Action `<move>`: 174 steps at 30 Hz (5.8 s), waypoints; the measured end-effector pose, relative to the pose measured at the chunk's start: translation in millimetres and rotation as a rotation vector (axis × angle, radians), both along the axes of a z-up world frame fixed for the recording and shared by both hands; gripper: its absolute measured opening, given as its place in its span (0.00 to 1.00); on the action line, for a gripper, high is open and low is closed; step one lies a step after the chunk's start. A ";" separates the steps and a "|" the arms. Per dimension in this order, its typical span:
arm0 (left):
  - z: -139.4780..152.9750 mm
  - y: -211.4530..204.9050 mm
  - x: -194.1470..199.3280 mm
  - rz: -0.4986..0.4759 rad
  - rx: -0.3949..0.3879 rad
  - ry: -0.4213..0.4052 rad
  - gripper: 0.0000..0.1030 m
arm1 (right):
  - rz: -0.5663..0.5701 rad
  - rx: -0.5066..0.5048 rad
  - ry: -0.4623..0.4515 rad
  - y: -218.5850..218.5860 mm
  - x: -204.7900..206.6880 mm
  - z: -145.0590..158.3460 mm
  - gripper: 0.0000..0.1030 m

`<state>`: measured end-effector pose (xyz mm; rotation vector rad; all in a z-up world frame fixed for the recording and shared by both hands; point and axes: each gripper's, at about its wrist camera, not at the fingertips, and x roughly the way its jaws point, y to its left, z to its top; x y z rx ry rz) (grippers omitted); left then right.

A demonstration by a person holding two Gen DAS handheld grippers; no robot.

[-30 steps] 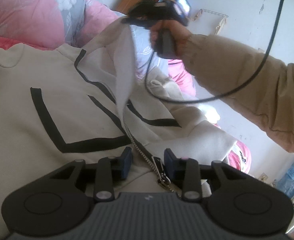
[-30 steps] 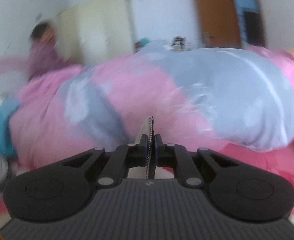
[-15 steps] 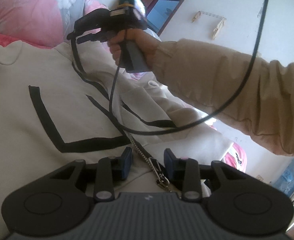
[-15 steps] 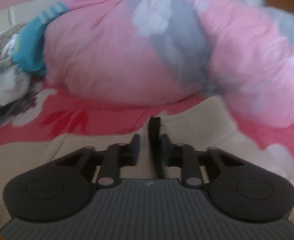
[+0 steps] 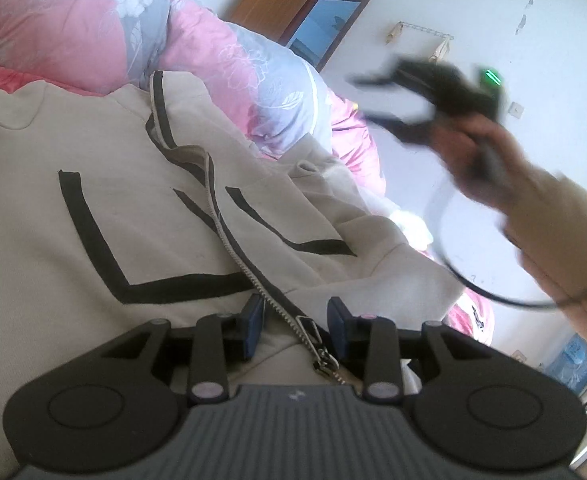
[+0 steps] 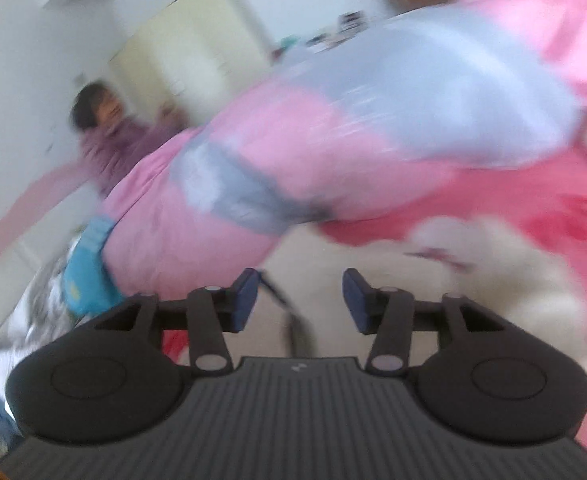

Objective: Fold clothes

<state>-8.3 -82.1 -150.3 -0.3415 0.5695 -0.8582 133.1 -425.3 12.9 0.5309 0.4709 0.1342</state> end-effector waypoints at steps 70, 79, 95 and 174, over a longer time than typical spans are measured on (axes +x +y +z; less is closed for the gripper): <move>23.2 -18.1 10.1 0.077 0.175 0.112 0.39 | -0.132 0.668 0.200 -157.3 0.5 -155.9 0.07; 25.7 -26.4 10.9 0.064 0.212 0.091 0.43 | -0.130 -0.126 0.085 -120.8 28.0 -73.5 0.06; 36.3 -20.7 4.3 0.076 0.195 0.079 0.45 | -0.179 0.091 0.203 -160.6 -135.8 -62.9 0.49; 75.7 -79.3 -67.6 -0.182 0.209 -0.169 0.55 | -0.300 -0.343 0.245 -46.5 -300.0 -111.5 0.57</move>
